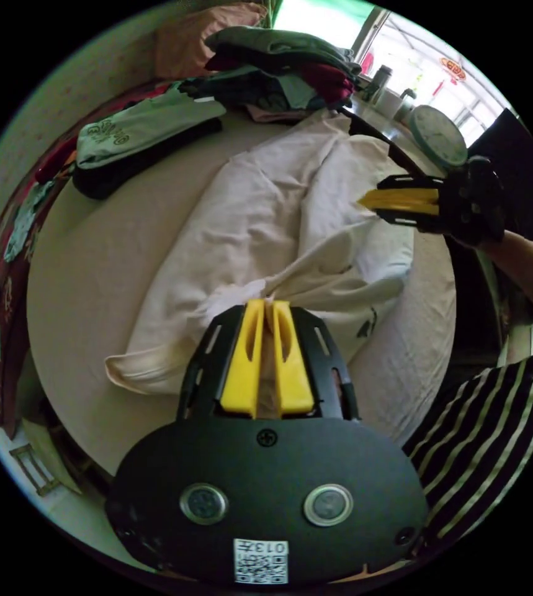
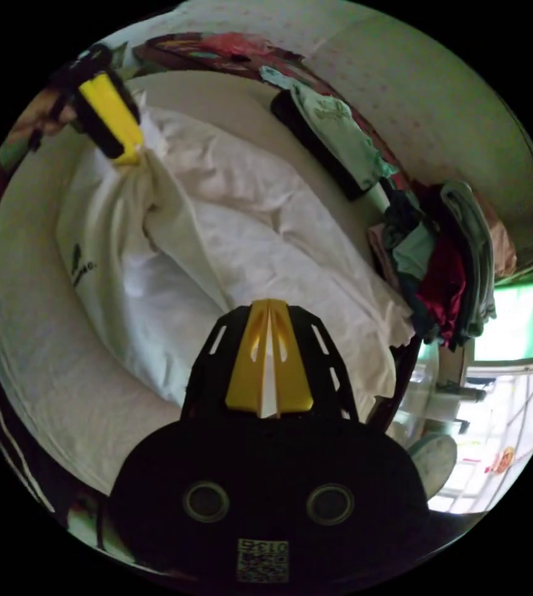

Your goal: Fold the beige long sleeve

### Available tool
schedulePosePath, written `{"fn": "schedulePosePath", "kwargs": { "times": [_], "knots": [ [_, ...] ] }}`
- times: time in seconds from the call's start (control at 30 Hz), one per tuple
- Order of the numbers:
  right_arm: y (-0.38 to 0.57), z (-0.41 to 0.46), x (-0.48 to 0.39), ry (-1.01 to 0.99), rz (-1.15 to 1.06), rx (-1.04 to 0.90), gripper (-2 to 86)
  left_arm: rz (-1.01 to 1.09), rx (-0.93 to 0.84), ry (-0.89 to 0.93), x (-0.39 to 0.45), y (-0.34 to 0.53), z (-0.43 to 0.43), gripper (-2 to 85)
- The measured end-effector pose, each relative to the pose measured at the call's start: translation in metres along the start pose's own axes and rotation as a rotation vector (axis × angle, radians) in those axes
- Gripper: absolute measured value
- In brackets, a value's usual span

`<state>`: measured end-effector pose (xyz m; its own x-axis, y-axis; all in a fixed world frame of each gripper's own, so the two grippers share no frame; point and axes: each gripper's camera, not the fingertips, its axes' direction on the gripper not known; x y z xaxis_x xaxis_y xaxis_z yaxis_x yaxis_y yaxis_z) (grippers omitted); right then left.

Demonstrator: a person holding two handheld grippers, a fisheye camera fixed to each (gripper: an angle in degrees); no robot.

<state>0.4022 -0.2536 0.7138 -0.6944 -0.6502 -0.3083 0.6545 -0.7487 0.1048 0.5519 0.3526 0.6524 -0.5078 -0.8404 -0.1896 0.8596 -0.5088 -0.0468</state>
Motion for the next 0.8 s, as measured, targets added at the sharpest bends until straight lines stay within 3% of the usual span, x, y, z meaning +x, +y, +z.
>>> {"fn": "schedulePosePath", "kwargs": {
  "times": [0.13, 0.2, 0.27, 0.33, 0.4, 0.5, 0.57, 0.8],
  "knots": [
    [0.013, -0.051, 0.03, -0.109, 0.129, 0.143, 0.1, 0.017, 0.109, -0.051, 0.008, 0.011, -0.06, 1.2],
    [0.03, -0.083, 0.035, -0.192, 0.147, 0.239, 0.0, -0.025, 0.276, -0.055, 0.007, 0.035, -0.128, 0.9],
    [0.053, -0.12, 0.03, -0.395, 0.127, 0.338, 0.1, -0.006, 0.423, -0.064, 0.012, 0.062, -0.182, 0.8],
    [0.07, -0.14, 0.019, -0.451, 0.119, 0.408, 0.4, 0.044, 0.499, -0.17, 0.022, 0.09, -0.227, 0.7],
    [0.083, -0.149, 0.012, -0.371, 0.184, 0.408, 0.9, -0.007, 0.455, -0.35, 0.021, 0.127, -0.257, 0.7],
    [0.108, -0.135, 0.026, -0.251, 0.415, 0.403, 3.1, -0.214, 0.297, -0.36, -0.01, 0.172, -0.244, 0.7],
    [0.12, -0.099, 0.046, -0.198, 0.54, 0.281, 7.5, -0.322, 0.239, -0.305, -0.025, 0.194, -0.22, 0.7],
    [0.098, -0.005, 0.061, -0.323, 0.455, 0.115, 9.2, -0.509, 0.096, -0.25, -0.029, 0.218, -0.163, 0.5]
  ]
}}
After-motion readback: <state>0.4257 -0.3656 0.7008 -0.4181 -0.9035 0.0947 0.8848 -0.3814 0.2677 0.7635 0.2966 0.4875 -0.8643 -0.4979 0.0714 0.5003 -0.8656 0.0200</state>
